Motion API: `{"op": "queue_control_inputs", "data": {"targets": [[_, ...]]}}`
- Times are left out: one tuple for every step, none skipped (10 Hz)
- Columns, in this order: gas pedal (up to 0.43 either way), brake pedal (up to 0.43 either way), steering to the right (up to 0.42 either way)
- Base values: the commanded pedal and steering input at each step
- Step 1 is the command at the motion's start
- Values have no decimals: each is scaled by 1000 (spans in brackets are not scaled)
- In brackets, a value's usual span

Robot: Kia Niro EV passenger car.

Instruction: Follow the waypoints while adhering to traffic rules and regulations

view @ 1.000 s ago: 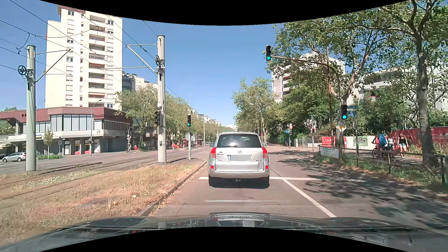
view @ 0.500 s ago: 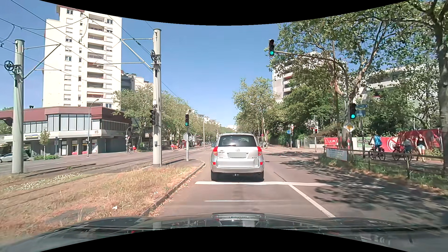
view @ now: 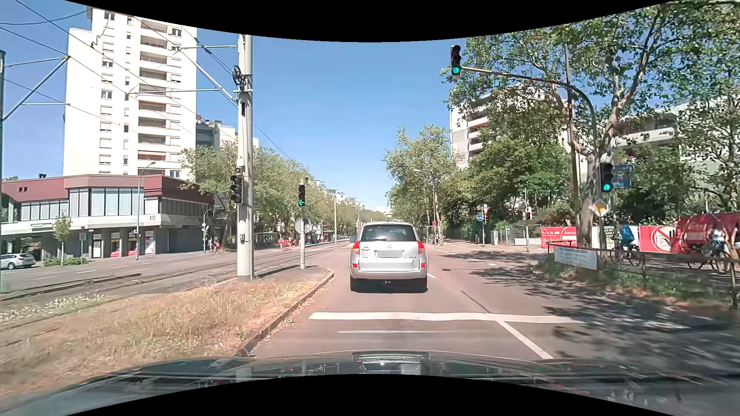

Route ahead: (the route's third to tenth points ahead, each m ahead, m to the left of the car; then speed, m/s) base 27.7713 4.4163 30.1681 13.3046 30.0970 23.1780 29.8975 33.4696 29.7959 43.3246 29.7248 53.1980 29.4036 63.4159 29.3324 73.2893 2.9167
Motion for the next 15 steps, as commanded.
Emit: {"op": "queue_control_inputs", "data": {"targets": [[228, 0, 7], [220, 0, 8], [209, 0, 8], [209, 0, 8], [189, 0, 9], [189, 0, 9], [177, 0, 9], [177, 0, 9], [177, 0, 9], [157, 0, 9], [157, 0, 7], [157, 0, 3], [150, 0, 5], [130, 0, 8], [118, 0, 6]]}}
